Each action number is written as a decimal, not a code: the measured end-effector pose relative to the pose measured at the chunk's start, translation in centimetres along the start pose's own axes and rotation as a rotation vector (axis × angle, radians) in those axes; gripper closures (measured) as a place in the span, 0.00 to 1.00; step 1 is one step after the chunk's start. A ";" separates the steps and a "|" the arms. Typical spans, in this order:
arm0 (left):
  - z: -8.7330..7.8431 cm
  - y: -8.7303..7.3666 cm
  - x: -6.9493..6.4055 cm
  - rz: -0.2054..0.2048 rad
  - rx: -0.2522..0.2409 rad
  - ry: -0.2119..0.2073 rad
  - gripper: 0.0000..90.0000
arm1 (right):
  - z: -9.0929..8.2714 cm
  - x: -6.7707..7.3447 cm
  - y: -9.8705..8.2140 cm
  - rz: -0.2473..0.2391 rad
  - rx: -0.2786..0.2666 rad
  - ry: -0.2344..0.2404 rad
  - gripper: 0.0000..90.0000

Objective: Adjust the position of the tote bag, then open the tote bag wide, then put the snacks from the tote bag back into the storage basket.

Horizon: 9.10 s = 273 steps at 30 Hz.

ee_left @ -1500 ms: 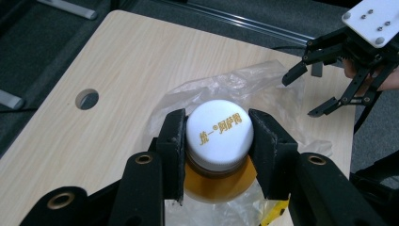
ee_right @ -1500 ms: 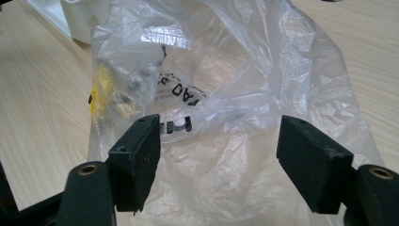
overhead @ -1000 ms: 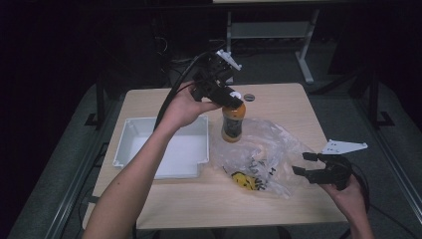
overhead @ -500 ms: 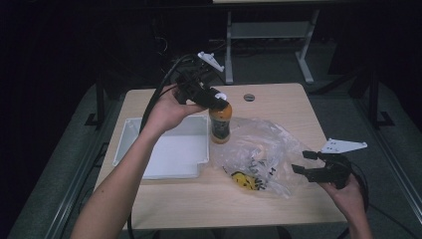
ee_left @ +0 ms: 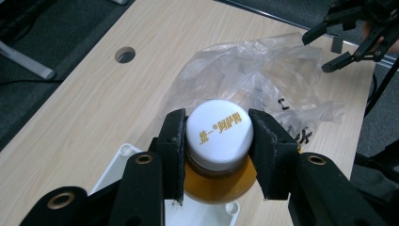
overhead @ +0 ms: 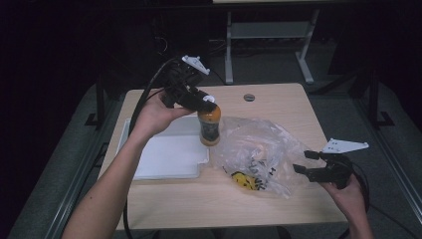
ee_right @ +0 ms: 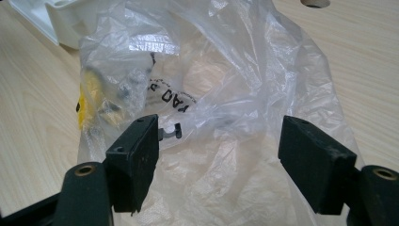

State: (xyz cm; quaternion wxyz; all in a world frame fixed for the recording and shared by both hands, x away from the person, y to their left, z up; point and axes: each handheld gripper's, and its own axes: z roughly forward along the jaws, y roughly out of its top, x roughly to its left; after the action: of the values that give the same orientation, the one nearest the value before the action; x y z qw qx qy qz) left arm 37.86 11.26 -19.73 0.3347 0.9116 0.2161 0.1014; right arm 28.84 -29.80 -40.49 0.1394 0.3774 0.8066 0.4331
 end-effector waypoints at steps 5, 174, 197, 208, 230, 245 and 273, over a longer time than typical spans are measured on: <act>-0.4 -0.7 0.3 -0.010 -0.002 0.012 0.66 | 0.0 0.0 0.0 0.004 -0.001 -0.005 0.32; 3.7 -11.0 1.7 -0.144 0.039 -0.008 0.39 | 0.0 0.1 -0.1 -0.003 0.010 -0.035 0.32; 2.0 -14.0 2.5 -0.195 0.011 0.021 0.35 | 0.5 0.0 0.2 -0.008 0.023 -0.031 0.32; 1.9 -15.8 2.9 -0.224 0.013 0.029 0.35 | 0.6 0.0 0.1 -0.005 0.030 -0.035 0.31; 1.8 -18.6 3.5 -0.264 0.006 0.043 0.35 | 0.0 -0.2 -0.1 0.005 0.021 -0.051 0.30; 2.0 -20.8 3.4 -0.291 -0.007 0.059 0.32 | -0.1 -0.2 -0.2 0.011 0.019 -0.054 0.30; 2.2 -24.6 2.1 -0.300 -0.020 0.076 0.31 | -0.2 -0.4 -0.7 0.018 0.025 -0.052 0.30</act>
State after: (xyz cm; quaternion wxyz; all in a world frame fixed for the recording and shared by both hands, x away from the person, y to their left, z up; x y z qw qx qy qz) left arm 32.39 27.76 -37.39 0.3467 0.8613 0.3612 0.0869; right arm 28.62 -30.46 -40.96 0.1517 0.3976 0.8045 0.4142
